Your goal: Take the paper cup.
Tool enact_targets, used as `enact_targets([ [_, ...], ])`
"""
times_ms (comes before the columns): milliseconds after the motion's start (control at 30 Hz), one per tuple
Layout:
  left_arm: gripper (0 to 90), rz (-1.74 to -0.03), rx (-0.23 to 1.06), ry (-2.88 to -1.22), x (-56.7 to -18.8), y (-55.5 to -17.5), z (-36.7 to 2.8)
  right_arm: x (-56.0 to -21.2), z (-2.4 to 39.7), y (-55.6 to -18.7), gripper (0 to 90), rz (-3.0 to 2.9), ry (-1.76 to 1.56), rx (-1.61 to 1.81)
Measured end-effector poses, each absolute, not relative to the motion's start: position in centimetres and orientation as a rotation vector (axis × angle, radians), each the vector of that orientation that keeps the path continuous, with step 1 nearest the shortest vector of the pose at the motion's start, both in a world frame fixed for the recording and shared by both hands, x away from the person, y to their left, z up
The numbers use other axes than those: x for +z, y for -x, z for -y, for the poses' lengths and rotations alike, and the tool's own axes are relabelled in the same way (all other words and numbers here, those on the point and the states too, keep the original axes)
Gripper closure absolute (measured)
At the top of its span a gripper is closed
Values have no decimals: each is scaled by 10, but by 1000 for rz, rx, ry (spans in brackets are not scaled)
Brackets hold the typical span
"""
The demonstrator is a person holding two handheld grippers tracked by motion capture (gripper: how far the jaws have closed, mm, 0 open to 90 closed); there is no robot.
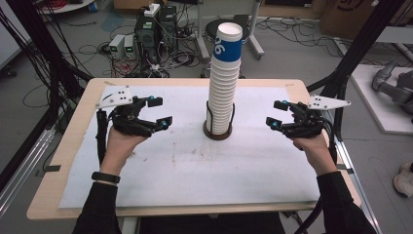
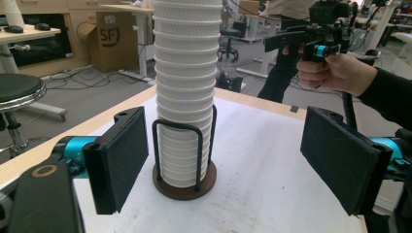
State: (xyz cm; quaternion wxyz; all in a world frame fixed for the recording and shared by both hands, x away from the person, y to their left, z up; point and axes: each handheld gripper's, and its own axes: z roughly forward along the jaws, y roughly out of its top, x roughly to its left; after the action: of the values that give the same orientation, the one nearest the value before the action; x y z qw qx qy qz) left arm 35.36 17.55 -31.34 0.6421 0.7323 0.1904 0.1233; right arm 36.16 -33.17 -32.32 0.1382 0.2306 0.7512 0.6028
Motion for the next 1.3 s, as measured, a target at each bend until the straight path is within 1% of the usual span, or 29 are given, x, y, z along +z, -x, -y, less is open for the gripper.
enact_targets([
  [367,175,-452,276,-1647,-314,-354,-178,-327,334,-363,206,-2174,-671,1757],
  [733,172,-445,247,-1641,-313,-354,-178,-312,330,-364,206,-2099,-613,1799],
  [933,160,-443,246,-1651,-313,-354,-175,-299,320,-379,187,-2101,-605,1782],
  [1033,154,-439,246,-1650,-313,-354,-175,-292,312,-388,164,-2113,-609,1761],
  [1067,153,-440,243,-1647,-313,-354,-175,-288,305,-393,144,-2117,-612,1750],
  [1300,151,-430,234,-1641,-312,-353,-174,-280,285,-409,143,-2121,-596,1726],
])
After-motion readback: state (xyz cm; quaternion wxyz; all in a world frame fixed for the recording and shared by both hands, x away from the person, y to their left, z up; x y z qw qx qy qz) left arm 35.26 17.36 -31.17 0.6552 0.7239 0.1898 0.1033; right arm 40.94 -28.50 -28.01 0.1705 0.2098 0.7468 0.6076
